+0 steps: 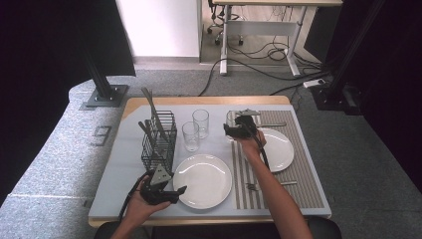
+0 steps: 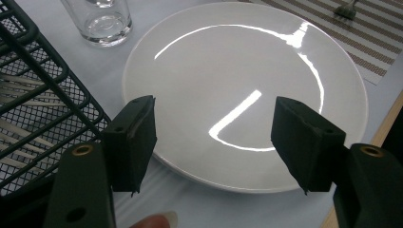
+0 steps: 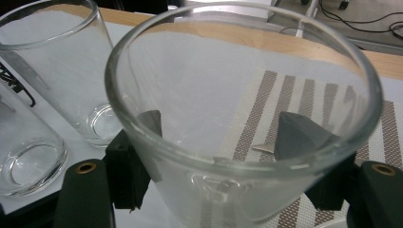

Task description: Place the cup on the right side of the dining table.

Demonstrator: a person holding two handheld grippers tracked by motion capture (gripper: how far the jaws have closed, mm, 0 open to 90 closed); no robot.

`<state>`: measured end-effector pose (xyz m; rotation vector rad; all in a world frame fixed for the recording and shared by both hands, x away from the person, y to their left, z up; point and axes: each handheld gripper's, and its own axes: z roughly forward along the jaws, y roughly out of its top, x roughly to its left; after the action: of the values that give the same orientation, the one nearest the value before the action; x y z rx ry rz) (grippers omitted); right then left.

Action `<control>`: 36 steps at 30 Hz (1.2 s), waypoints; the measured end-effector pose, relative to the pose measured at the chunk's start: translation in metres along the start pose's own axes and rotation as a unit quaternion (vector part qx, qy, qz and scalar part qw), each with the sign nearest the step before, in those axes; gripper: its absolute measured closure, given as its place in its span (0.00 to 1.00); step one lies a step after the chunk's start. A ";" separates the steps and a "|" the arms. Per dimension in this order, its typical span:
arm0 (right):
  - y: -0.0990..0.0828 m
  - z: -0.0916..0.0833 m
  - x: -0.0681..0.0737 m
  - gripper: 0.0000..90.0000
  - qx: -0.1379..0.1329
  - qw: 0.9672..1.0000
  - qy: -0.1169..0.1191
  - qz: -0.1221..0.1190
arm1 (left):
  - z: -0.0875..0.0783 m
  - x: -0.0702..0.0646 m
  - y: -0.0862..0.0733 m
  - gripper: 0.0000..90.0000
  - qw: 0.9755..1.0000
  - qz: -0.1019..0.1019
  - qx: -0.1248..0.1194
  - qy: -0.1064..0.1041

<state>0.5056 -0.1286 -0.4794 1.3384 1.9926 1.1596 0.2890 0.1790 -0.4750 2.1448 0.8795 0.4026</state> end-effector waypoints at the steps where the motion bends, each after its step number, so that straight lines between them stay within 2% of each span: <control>1: 0.000 0.000 0.000 0.34 0.000 1.000 -0.001 -0.001 | 0.000 0.000 0.000 0.36 1.000 0.000 0.000 0.000; 28: -0.005 0.010 -0.014 0.34 0.011 1.000 -0.024 0.010 | 0.000 0.000 0.000 0.36 1.000 0.000 0.002 0.000; 36: -0.006 0.013 -0.015 0.33 0.013 1.000 -0.025 0.012 | 0.000 0.000 0.000 0.36 1.000 0.000 0.002 0.000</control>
<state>0.5183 -0.1387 -0.4924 1.3949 1.9684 1.1036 0.2891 0.1795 -0.4753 2.1477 0.8814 0.4022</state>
